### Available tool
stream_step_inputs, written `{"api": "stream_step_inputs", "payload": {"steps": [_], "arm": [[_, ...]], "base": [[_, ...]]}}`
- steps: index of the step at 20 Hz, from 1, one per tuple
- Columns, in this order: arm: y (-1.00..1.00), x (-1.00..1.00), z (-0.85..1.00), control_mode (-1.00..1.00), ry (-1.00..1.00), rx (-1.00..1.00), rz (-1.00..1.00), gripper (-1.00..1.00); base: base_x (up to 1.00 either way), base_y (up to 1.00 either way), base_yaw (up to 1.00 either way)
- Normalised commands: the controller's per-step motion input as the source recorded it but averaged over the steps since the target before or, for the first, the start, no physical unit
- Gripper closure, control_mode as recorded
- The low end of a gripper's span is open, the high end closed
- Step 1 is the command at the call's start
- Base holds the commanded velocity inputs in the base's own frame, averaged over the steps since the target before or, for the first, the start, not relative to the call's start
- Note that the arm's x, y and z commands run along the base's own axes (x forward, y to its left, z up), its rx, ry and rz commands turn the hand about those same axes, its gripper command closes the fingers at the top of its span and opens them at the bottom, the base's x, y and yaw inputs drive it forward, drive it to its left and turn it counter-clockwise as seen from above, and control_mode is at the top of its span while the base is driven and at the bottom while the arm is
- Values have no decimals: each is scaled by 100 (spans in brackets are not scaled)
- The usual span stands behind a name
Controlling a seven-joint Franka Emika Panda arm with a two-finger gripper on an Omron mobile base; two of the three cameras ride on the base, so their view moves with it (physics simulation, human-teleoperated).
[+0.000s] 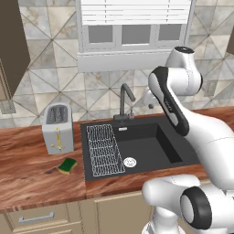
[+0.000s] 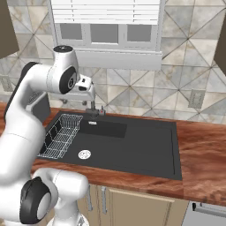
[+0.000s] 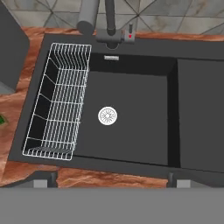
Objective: Soak the sponge with water for a few seconds and then drop it inside the sink.
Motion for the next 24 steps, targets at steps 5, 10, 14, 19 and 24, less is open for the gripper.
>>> {"api": "stream_step_inputs", "payload": {"steps": [5,10,14,19,24], "arm": [[0,-27,0,-100,-14,-1,21,-100],[0,-29,0,-100,-18,0,21,-100],[0,-33,0,-100,-20,0,15,-100],[0,-19,1,-100,-14,0,4,-100],[-3,-12,2,-100,-13,0,0,-100]], "base": [[0,0,0],[0,0,0],[0,0,0],[0,0,0],[0,0,0]]}}
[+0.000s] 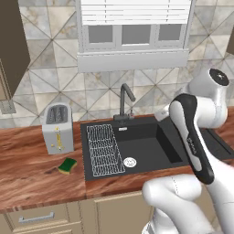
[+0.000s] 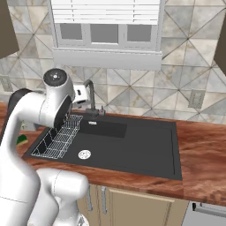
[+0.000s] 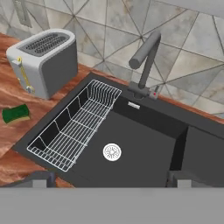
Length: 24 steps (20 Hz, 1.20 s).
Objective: Soak the sponge with water for a few seconds and then drop it inside the sink.
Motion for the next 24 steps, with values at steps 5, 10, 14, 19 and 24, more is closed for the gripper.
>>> {"api": "stream_step_inputs", "payload": {"steps": [5,10,14,19,24], "arm": [[-6,-9,2,-100,-12,0,0,-100],[-4,0,6,-100,-9,1,0,-100],[-9,0,0,-100,-6,5,0,-100],[-23,0,0,-100,-12,11,-4,-100],[-28,0,0,-100,-13,17,-4,-100]], "base": [[0,0,0],[0,0,0],[0,0,0],[0,0,0],[0,0,0]]}}
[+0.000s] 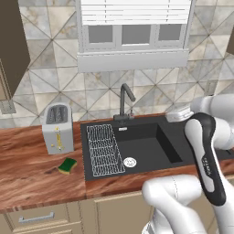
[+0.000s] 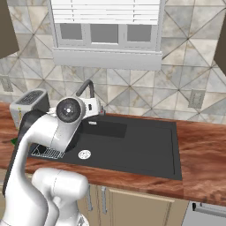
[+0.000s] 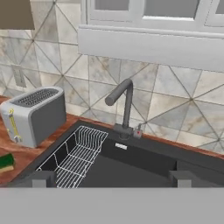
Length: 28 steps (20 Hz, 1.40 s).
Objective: Soak the sponge with water for a few seconds and then drop it inside the sink.
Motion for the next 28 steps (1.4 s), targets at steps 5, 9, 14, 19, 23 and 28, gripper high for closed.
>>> {"api": "stream_step_inputs", "payload": {"steps": [5,9,14,19,23,28], "arm": [[-21,0,1,-100,-8,14,-4,-100],[-7,0,0,-100,-4,5,-3,-100],[0,4,0,-100,0,0,0,-100],[-2,17,0,-100,0,0,0,-100],[-14,5,0,-100,0,0,1,-100],[0,15,-34,-100,-2,3,0,-100]], "base": [[0,0,0],[0,0,0],[0,0,0],[0,0,0],[0,0,0],[0,0,0]]}}
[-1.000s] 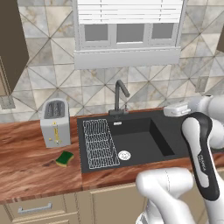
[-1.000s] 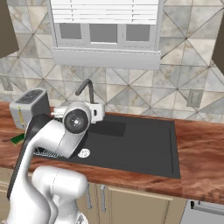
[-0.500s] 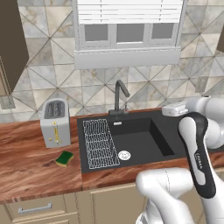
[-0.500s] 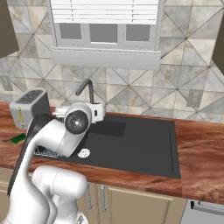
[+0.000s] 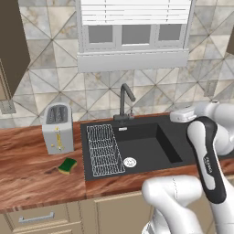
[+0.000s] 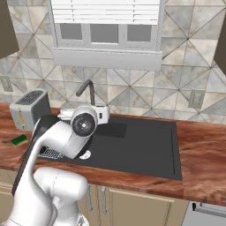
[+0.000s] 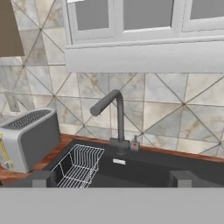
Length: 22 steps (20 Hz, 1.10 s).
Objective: Soak the sponge with water for a few seconds and then drop it inside the sink.
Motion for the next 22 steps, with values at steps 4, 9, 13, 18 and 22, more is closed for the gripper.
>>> {"api": "stream_step_inputs", "payload": {"steps": [4,9,13,18,22], "arm": [[0,10,-36,-100,-1,7,0,-100],[0,17,-20,-100,-2,2,0,-100],[0,20,-10,-100,-7,0,0,-100],[0,3,0,-100,-9,0,2,-100],[0,0,0,-100,-1,0,6,-100]], "base": [[0,0,0],[0,0,0],[0,0,0],[0,0,0],[0,0,0]]}}
